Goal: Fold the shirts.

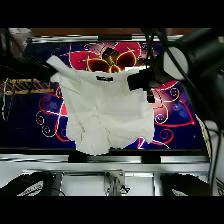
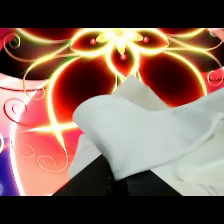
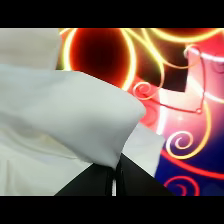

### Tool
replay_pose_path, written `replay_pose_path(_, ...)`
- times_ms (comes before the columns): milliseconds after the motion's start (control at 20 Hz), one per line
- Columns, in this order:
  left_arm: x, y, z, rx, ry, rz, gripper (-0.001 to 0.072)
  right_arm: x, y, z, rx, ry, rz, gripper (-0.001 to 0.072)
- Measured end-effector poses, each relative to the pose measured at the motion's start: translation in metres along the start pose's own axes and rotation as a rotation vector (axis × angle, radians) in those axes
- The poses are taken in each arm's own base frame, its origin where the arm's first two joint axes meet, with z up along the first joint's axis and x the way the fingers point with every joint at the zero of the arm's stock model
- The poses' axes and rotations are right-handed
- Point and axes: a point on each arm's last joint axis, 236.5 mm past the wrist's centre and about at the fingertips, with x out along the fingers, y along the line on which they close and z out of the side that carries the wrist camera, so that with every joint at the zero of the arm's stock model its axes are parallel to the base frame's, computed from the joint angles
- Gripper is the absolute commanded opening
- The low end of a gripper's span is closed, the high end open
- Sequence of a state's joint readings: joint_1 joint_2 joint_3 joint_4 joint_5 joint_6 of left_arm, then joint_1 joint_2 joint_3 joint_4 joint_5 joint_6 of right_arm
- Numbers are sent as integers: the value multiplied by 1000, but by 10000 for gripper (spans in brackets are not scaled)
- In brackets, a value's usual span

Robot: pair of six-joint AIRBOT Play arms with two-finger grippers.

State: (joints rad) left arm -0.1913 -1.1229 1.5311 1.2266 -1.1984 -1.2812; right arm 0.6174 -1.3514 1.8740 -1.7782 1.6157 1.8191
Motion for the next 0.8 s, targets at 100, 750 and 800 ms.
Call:
replay_pose_path(100,28,5,-34,-53,104,-10,65,37,0,1,88,77,61,85)
replay_pose_path(750,137,23,-157,-270,456,-32,66,175,23,-48,142,451,111,252)
replay_pose_path(800,139,23,-158,-273,457,-32,66,177,22,-48,141,452,112,422)
